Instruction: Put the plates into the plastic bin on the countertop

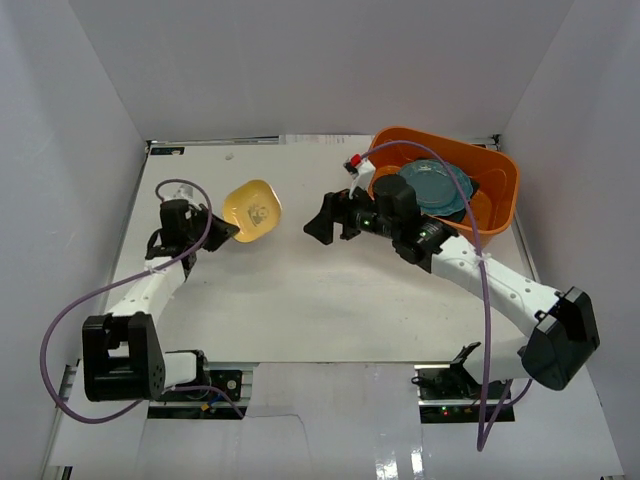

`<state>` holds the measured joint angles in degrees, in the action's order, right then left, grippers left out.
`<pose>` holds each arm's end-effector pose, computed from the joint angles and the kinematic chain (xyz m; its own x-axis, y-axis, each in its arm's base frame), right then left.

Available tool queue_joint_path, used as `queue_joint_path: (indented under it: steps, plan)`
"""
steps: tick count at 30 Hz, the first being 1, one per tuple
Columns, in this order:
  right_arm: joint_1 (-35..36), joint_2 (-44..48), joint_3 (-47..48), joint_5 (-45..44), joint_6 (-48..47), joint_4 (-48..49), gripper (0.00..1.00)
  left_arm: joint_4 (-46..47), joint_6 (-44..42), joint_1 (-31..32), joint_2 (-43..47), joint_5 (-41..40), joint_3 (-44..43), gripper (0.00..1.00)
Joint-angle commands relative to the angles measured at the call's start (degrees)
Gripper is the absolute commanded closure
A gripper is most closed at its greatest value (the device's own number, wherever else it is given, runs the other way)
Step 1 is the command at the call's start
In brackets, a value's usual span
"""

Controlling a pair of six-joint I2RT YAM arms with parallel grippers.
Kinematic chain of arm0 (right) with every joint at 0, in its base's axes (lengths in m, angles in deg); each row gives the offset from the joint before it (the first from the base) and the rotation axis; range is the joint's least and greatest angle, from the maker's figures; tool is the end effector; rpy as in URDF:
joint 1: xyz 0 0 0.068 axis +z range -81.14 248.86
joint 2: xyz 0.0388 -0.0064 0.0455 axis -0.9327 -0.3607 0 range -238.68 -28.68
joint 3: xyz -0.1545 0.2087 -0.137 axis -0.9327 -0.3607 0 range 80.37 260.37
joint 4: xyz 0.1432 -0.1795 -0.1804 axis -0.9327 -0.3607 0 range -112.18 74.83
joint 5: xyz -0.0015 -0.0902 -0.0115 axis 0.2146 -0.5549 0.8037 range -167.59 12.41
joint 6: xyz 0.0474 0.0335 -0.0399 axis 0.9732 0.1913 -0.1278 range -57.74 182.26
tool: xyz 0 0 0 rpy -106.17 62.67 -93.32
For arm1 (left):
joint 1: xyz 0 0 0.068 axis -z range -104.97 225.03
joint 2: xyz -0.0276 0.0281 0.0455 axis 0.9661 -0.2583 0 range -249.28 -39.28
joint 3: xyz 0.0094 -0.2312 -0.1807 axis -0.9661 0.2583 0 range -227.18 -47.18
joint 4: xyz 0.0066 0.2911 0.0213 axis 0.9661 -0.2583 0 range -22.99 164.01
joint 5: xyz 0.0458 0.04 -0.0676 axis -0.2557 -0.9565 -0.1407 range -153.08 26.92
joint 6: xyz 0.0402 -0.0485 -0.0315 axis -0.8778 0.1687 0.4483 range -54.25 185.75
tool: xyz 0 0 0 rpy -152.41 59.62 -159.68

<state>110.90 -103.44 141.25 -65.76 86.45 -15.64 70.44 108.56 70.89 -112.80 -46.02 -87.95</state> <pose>0.2557 0.2464 0.3483 -0.4968 0.0919 -0.8630 -0.6573 0.6095 0.4433 0.3091 0.0054 0.2111 -0.5466 -0.6909 -0.4731 -0.2791 0.6830 -0.6750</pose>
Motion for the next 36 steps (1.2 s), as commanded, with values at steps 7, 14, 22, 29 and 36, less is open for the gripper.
queue_joint_path:
  steps: [7,14,22,29,36]
  plan:
    - [2.87,-9.26,14.6,-13.66,-10.91,-13.67,0.09,-5.64,-6.24,14.5,10.14,6.76,2.37,1.0]
    - [3.31,-12.16,13.3,-13.95,-9.42,-13.59,0.02,-7.59,-9.23,15.92,15.15,7.9,1.84,1.0]
    - [3.84,-14.18,14.7,-13.86,-6.96,-12.54,0.58,-9.26,-11.52,16.53,16.12,10.44,-0.53,1.0]
    - [3.31,-12.09,15.4,-19.21,-6.87,-12.71,0.92,-8.73,-12.13,16.71,18.32,14.84,-2.99,0.42]
    - [-12.9,-3.56,16.11,-20.19,-7.4,-12.8,0.92,-8.82,-14.77,16.8,20.78,18.71,-5.98,0.02]
